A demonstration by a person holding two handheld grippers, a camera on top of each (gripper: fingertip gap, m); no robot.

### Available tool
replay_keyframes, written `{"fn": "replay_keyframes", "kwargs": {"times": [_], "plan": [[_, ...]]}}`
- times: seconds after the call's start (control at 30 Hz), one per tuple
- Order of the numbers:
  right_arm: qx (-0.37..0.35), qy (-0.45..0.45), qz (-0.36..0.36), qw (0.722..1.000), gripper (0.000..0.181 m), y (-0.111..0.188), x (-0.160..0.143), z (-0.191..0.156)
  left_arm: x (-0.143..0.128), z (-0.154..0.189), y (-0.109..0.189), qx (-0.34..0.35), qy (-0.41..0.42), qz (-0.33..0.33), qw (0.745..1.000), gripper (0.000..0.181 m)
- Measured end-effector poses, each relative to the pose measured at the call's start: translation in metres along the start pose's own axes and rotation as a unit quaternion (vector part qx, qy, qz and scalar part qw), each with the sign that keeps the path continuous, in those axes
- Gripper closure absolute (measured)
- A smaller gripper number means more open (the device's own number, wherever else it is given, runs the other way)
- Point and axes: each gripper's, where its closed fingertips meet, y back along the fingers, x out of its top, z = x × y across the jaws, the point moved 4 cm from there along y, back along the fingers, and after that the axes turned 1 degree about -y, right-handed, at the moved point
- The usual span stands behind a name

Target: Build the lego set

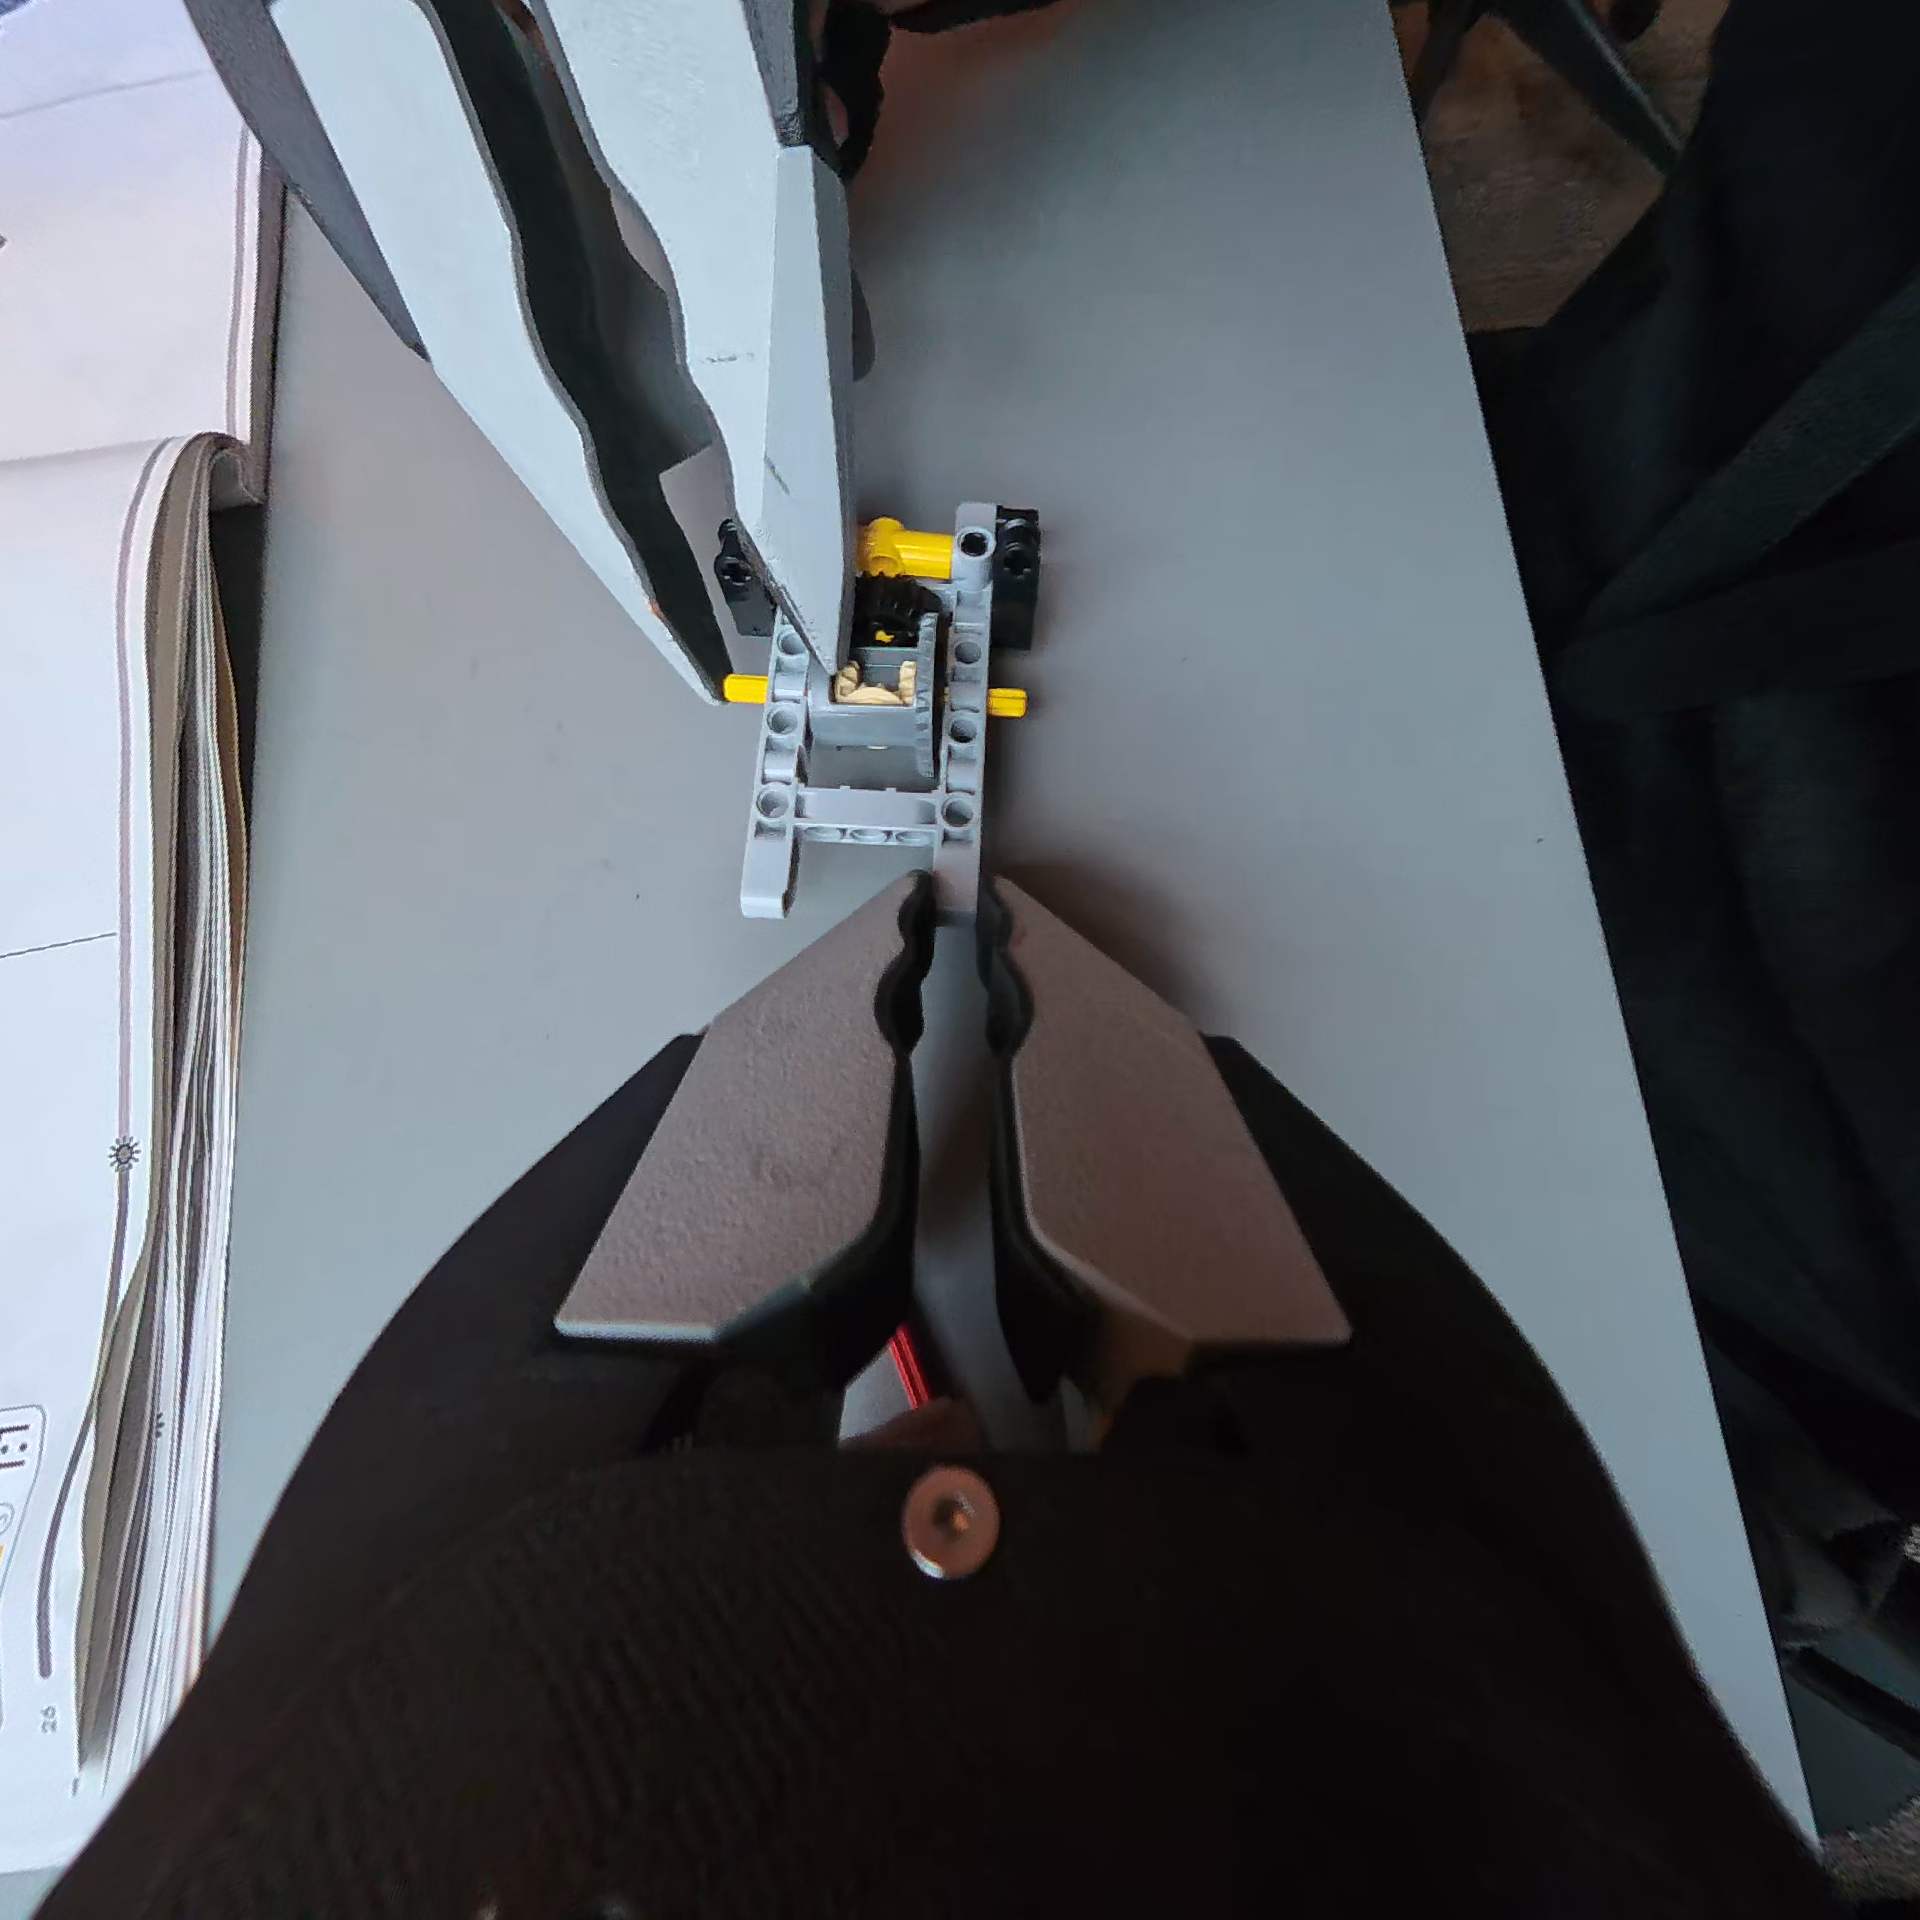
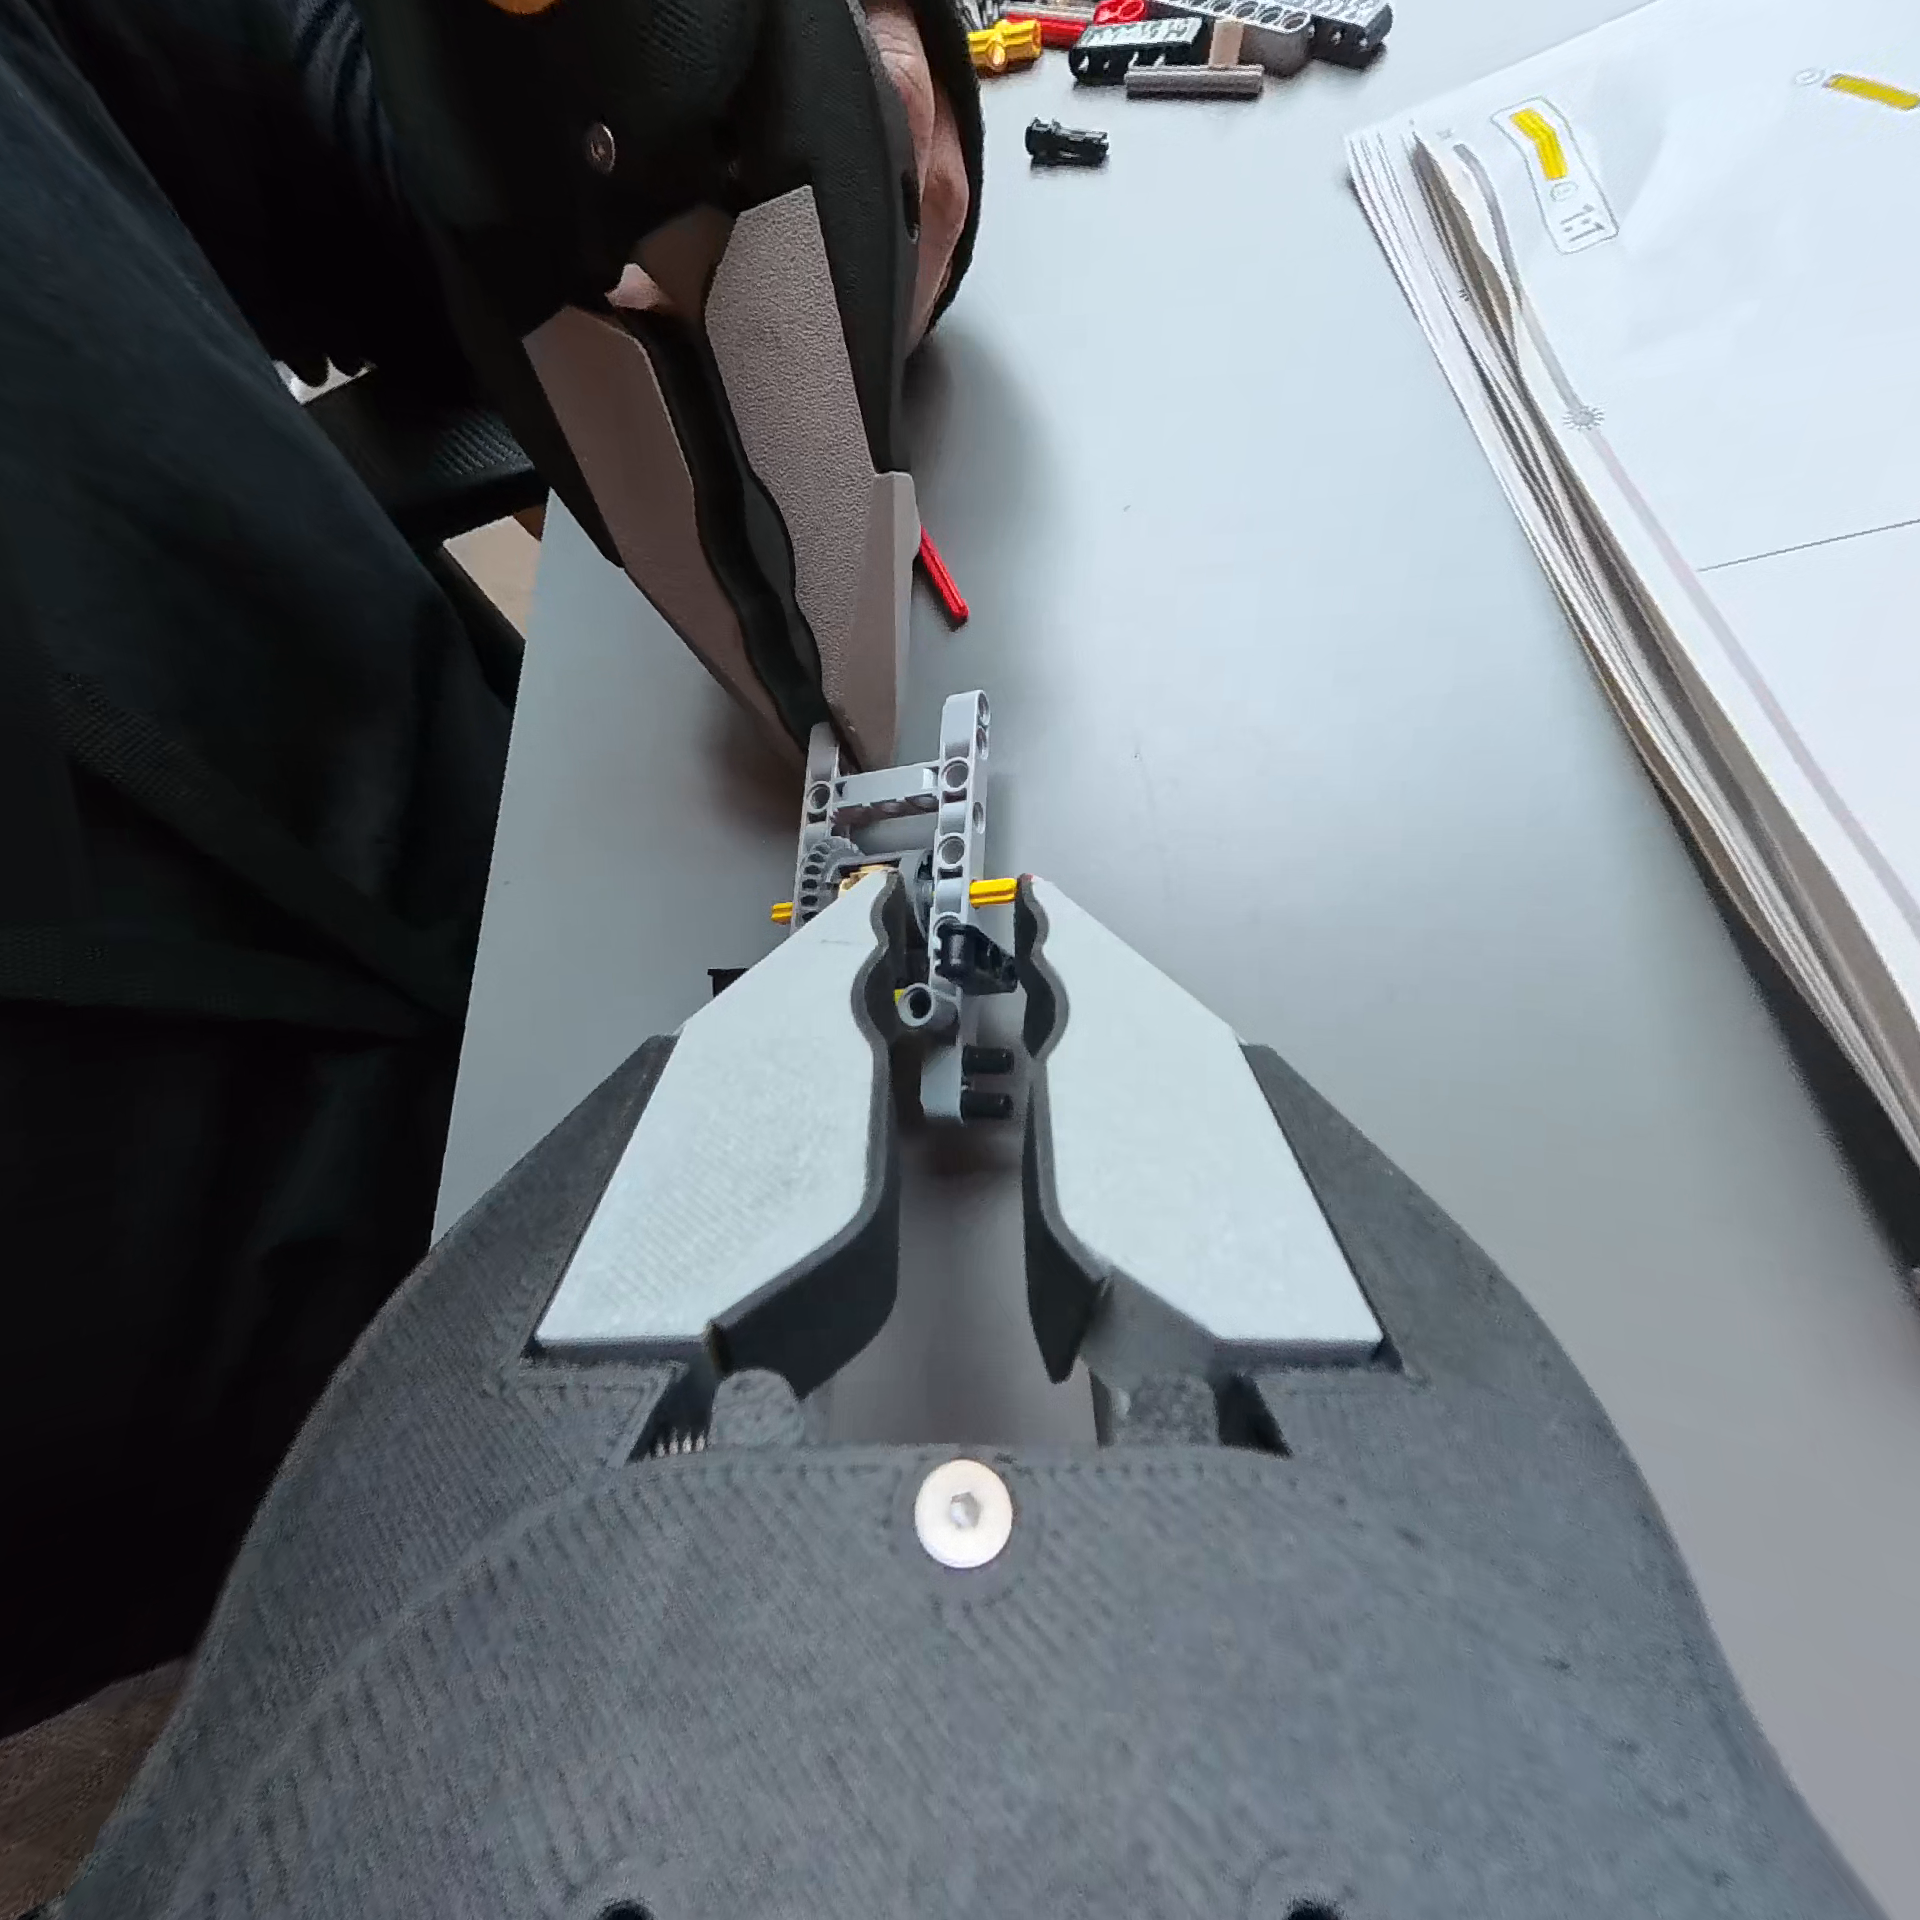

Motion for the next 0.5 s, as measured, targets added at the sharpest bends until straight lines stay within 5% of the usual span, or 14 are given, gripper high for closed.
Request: {"fn": "replay_keyframes", "kwargs": {"times": [0.4,0.5], "plan": [[-0.031,0.032,-0.009,0.999,0.165,0.002,0.002,-0.003,0.000,-0.001,0.000,0.006,0.001,0.000,1.000,0.176],[-0.049,0.031,0.012,0.998,0.130,0.013,0.005,-0.001,-0.001,-0.002,0.001,0.008,0.005,0.000,1.000,0.176]]}}
